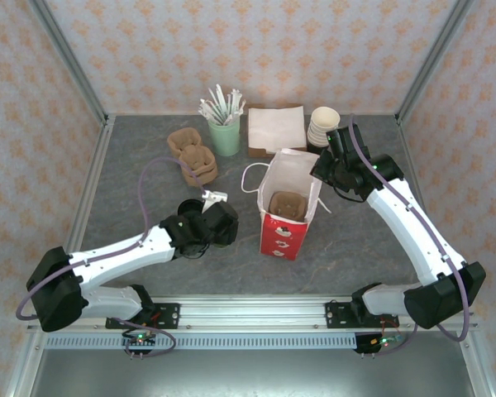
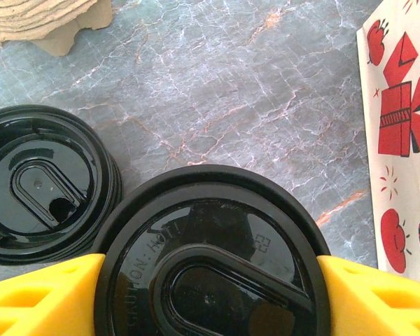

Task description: Pack the takeout coffee

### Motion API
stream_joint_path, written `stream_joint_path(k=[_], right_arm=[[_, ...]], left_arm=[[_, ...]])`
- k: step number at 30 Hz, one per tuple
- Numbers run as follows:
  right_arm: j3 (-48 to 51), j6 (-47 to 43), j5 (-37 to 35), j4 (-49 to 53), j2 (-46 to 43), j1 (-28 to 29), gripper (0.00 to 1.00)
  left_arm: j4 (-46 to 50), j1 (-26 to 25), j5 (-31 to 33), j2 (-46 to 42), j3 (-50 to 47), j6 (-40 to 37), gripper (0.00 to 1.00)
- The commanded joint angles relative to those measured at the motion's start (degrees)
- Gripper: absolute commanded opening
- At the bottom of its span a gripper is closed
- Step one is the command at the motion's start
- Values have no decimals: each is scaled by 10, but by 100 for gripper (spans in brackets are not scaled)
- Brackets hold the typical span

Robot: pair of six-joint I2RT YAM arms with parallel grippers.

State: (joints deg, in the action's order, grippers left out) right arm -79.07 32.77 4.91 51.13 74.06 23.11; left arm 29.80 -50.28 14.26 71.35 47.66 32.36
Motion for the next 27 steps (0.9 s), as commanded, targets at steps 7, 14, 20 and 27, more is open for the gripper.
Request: stream_joint_path(k=[7,14,20,27], right_arm=[[-8,-6,-12,10,-3,3,0],[-5,-2,-7,5,-2,3,0],[-3,0,-6,4,-2,3,0],[9,9,8,-5,-4,3,0]], left_arm=[[41,-6,-8,-16,-23,17,68],[75,-5,8,-27,24,3,68],[118,-6,6,-33,80,-8,68],[214,-6,6,-49,188,-10,68]])
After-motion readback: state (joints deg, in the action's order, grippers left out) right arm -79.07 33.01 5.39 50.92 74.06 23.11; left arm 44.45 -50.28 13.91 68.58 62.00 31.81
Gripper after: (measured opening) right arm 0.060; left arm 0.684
